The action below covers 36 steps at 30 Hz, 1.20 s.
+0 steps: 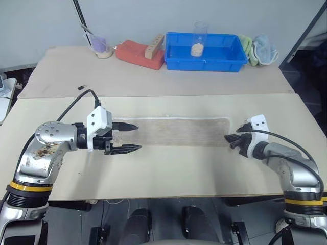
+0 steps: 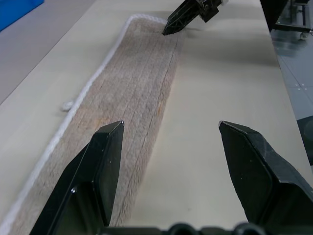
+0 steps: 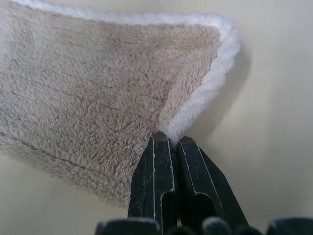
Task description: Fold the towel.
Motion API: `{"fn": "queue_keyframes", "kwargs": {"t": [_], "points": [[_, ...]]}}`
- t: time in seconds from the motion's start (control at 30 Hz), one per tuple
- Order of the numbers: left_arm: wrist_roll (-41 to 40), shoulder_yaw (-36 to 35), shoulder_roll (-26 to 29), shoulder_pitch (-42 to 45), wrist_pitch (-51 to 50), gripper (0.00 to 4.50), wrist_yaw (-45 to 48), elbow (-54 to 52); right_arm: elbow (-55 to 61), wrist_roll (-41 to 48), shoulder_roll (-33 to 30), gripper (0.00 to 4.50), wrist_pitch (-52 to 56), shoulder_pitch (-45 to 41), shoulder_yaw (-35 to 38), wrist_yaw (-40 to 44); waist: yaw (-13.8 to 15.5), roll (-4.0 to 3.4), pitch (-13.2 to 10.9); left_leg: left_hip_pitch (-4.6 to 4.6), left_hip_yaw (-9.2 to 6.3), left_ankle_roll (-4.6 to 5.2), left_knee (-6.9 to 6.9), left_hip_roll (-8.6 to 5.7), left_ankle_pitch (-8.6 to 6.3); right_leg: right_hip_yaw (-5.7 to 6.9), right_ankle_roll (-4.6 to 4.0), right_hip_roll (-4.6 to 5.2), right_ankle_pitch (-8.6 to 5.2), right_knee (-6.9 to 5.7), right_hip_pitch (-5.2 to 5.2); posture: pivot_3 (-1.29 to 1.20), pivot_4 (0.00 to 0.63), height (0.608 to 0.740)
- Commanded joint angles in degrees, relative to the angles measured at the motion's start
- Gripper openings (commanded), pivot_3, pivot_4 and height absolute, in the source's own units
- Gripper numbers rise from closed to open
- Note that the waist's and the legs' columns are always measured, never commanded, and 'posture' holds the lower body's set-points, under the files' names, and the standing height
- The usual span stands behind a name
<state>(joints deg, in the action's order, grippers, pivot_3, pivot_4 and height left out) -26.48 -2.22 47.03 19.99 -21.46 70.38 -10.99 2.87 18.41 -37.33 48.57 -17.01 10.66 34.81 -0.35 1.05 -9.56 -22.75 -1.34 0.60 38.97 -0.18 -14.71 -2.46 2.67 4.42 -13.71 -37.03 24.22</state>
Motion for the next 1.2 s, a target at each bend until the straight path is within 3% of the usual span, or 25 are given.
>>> {"fn": "queue_keyframes", "kwargs": {"t": [0.03,0.17,0.27,0.4,0.47,0.63,0.87,0.9,1.2], "points": [[-1.67,-2.30,0.88,0.00,0.58,3.31,0.06,-2.38,-2.87,1.84,-7.21,0.02,-2.04,-1.69,5.25,5.76,0.24,0.00,0.00,-0.01,0.03,0.00,0.01,0.00,0.00,0.01,0.00,0.00,0.00,0.05,-0.02,0.00,0.150,0.740],[-4.85,-3.17,0.39,0.32,-2.20,3.31,-0.33,-3.62,0.71,6.72,-13.69,0.02,1.82,-4.18,3.09,14.27,-0.51,0.00,0.00,0.01,0.09,0.00,-0.01,0.08,0.00,0.01,0.00,-0.08,0.00,0.05,-0.02,0.00,0.150,0.740],[-5.21,-3.20,0.71,0.35,-2.33,3.31,-0.46,-4.24,7.72,10.34,-14.00,0.02,5.65,-5.91,-0.66,16.52,-1.32,0.00,0.00,0.12,0.02,0.01,-0.09,0.23,-0.01,-0.03,-0.04,-0.24,-0.02,0.01,-0.03,0.00,0.150,0.740],[-5.15,-3.67,1.73,-0.68,-1.84,3.31,-0.18,-5.48,14.69,14.02,-7.52,0.02,11.33,-9.72,-5.06,12.43,-1.89,0.01,0.00,0.12,-0.10,0.01,-0.12,0.25,-0.01,-0.03,-0.06,-0.28,-0.03,-0.02,0.00,0.00,0.150,0.740],[-5.34,-4.49,2.37,-1.77,-1.95,3.31,-0.35,-6.63,16.88,13.98,-0.81,0.02,12.88,-11.10,-9.06,8.06,-1.91,0.01,0.00,0.10,-0.16,0.01,-0.13,0.23,-0.01,-0.04,-0.06,-0.22,-0.03,-0.03,0.02,0.00,0.150,0.740],[-5.93,-6.39,3.25,-4.20,-2.44,3.31,-1.30,-8.61,16.23,11.38,9.99,0.02,13.24,-12.64,-15.51,0.43,-1.18,0.00,0.00,-0.04,-0.22,0.01,-0.08,0.10,-0.01,0.02,-0.05,-0.03,-0.03,-0.06,0.11,0.00,0.150,0.740],[-6.64,-7.37,3.19,-6.74,-2.51,3.31,-2.64,-11.07,12.19,8.52,15.26,0.02,11.72,-14.69,-17.34,-4.45,-0.41,0.01,0.00,-0.01,-0.20,-0.01,-0.02,0.04,0.00,0.03,-0.03,-0.01,-0.01,-0.05,0.08,0.00,0.150,0.740],[-6.64,-7.39,3.13,-7.00,-2.42,3.31,-2.79,-11.27,12.04,8.47,15.50,0.73,11.81,-14.97,-17.24,-4.64,-0.44,0.01,0.00,0.00,-0.19,-0.01,-0.03,0.05,0.00,0.02,-0.03,-0.04,-0.01,-0.05,0.08,0.00,0.150,0.740],[-4.45,-9.17,0.80,-11.99,-2.42,3.31,-9.89,-11.86,14.47,10.21,14.83,3.75,12.35,-17.28,-16.77,-3.12,-0.78,0.00,0.01,0.02,-0.19,-0.01,-0.08,0.10,0.00,0.02,-0.04,-0.08,-0.02,-0.07,0.12,0.00,0.150,0.740]]}}
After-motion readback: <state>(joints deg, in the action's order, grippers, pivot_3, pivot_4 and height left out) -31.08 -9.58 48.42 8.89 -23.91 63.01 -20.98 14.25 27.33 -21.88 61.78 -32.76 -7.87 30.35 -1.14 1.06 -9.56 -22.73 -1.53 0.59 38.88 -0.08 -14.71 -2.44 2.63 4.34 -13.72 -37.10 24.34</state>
